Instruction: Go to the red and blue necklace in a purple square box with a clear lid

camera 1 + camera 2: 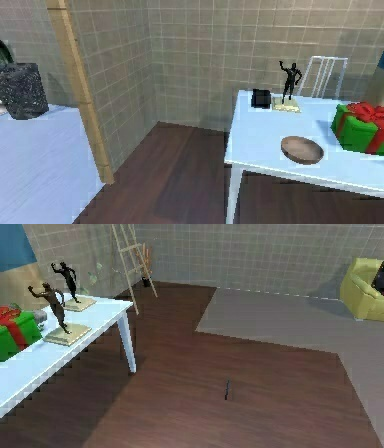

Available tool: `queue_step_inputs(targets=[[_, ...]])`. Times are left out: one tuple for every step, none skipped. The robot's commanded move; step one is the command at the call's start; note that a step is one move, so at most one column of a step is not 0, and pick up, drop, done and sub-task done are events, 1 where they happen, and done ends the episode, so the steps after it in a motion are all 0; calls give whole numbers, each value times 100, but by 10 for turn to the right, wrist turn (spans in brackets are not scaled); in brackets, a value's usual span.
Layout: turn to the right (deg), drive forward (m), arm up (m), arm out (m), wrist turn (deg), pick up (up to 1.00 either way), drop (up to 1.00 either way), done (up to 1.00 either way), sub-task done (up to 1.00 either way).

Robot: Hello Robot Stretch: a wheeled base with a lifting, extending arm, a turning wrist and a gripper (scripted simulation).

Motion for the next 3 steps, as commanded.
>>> queue_step_inputs(targets=[[0, 5, 0, 0, 0, 0, 0, 0, 0], [-270, 0, 0, 0, 0, 0, 0, 0, 0], [0, 85, 0, 0, 0, 0, 0, 0, 0]])
